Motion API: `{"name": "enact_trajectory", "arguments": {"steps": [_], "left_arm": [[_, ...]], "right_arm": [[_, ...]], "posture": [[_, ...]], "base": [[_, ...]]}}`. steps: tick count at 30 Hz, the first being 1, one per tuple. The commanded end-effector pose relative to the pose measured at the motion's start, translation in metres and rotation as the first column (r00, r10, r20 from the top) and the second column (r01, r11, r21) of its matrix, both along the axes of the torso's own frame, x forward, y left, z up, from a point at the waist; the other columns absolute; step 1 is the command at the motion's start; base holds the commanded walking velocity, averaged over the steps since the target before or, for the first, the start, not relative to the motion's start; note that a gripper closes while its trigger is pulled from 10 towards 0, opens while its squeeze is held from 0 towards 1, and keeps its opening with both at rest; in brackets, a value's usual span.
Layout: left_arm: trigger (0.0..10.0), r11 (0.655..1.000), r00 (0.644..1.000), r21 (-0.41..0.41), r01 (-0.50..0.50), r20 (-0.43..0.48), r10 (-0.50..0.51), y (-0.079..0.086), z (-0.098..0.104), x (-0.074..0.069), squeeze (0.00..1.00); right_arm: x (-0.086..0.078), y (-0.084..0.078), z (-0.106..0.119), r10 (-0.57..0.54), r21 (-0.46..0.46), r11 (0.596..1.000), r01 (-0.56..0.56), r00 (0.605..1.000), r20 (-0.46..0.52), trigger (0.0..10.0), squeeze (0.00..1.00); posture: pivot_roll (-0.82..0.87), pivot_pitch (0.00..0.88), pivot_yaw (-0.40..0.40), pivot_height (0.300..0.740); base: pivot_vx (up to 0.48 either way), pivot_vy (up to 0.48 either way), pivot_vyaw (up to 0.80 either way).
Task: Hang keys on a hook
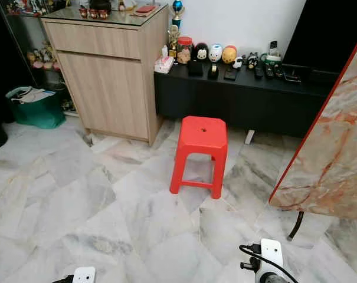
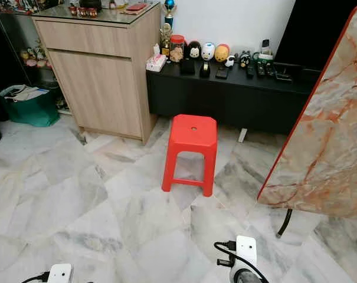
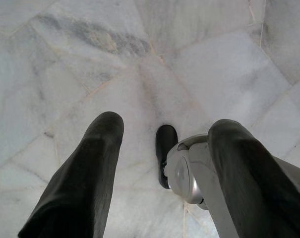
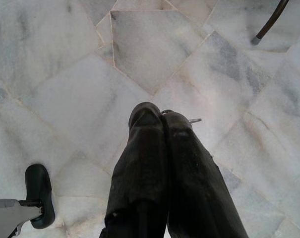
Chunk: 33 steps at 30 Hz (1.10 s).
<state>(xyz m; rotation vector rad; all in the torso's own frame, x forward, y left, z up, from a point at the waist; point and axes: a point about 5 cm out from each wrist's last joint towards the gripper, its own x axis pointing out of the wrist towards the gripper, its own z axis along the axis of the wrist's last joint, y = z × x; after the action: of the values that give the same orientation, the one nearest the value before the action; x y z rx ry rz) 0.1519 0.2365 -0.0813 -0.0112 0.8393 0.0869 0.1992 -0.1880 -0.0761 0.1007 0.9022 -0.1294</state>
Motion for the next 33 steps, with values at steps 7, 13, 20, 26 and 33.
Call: {"name": "enact_trajectory", "arguments": {"steps": [7, 13, 20, 26, 33], "left_arm": [[10.0, 1.000, 1.000, -0.003, -0.004, -0.019, 0.004, 0.0006, -0.0014, -0.0024, 0.00], [10.0, 1.000, 1.000, -0.003, -0.001, -0.021, 0.001, 0.0009, -0.0014, -0.0027, 0.00], [10.0, 1.000, 1.000, -0.003, -0.001, -0.021, 0.001, 0.0009, -0.0014, -0.0027, 0.00], [10.0, 1.000, 1.000, -0.003, -0.001, -0.021, 0.001, 0.0009, -0.0014, -0.0027, 0.00], [10.0, 1.000, 1.000, -0.003, -0.001, -0.021, 0.001, 0.0009, -0.0014, -0.0027, 0.00]], "right_arm": [[-0.0012, -0.0013, -0.0004, -0.006, 0.001, 1.000, 0.006, 1.000, -0.002, 10.0, 0.00], [-0.0024, -0.0015, -0.0012, 0.000, -0.012, 1.000, -0.001, 1.000, -0.014, 10.0, 0.00], [-0.0024, -0.0015, -0.0012, 0.000, -0.012, 1.000, -0.001, 1.000, -0.014, 10.0, 0.00], [-0.0024, -0.0015, -0.0012, 0.000, -0.012, 1.000, -0.001, 1.000, -0.014, 10.0, 0.00], [-0.0024, -0.0015, -0.0012, 0.000, -0.012, 1.000, -0.001, 1.000, -0.014, 10.0, 0.00]], "posture": [[0.11, 0.000, -0.068, 0.740], [0.11, 0.000, -0.066, 0.740], [0.11, 0.000, -0.066, 0.740], [0.11, 0.000, -0.066, 0.740], [0.11, 0.000, -0.066, 0.740]], "base": [[0.000, 0.000, 0.00], [0.000, 0.000, 0.00], [0.000, 0.000, 0.00], [0.000, 0.000, 0.00], [0.000, 0.000, 0.00]]}}
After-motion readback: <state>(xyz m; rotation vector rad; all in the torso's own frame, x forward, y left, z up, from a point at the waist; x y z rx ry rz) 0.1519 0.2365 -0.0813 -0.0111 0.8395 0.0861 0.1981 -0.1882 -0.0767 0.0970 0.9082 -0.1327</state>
